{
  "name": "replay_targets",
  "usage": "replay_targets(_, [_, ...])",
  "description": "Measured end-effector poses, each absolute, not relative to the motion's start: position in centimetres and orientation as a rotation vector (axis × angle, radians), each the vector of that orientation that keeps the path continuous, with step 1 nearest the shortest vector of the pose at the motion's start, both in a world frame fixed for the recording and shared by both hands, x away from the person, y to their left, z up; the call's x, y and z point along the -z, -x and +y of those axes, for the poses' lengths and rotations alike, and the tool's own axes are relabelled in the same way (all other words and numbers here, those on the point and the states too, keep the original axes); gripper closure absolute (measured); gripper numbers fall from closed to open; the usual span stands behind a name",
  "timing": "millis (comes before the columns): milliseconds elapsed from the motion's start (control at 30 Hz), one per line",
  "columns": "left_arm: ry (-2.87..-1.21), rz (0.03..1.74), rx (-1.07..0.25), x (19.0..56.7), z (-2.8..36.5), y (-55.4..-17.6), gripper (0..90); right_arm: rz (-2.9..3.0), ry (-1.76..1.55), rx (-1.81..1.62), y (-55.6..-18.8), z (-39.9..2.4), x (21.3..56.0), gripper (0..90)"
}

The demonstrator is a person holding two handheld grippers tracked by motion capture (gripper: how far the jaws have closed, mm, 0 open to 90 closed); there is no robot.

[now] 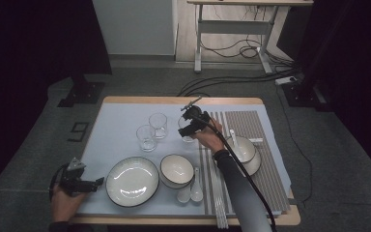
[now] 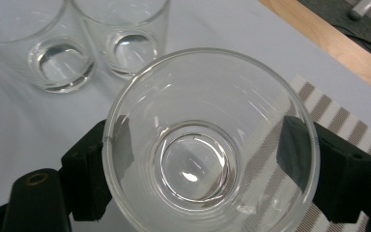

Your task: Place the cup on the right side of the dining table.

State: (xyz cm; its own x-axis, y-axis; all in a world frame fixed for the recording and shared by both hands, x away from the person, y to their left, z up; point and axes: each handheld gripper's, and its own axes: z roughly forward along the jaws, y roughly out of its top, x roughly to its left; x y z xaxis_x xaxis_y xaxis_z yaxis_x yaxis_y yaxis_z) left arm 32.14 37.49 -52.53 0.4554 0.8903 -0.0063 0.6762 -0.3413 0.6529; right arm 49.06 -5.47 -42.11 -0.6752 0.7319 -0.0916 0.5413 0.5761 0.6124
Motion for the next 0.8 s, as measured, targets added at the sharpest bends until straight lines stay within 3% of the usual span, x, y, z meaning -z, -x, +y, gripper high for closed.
replay_targets(800, [-2.122, 1.302, -0.476, 52.5, 37.5, -32.1, 0.9, 2.395, -1.191, -0.698, -50.9, -9.3, 43.5, 17.6])
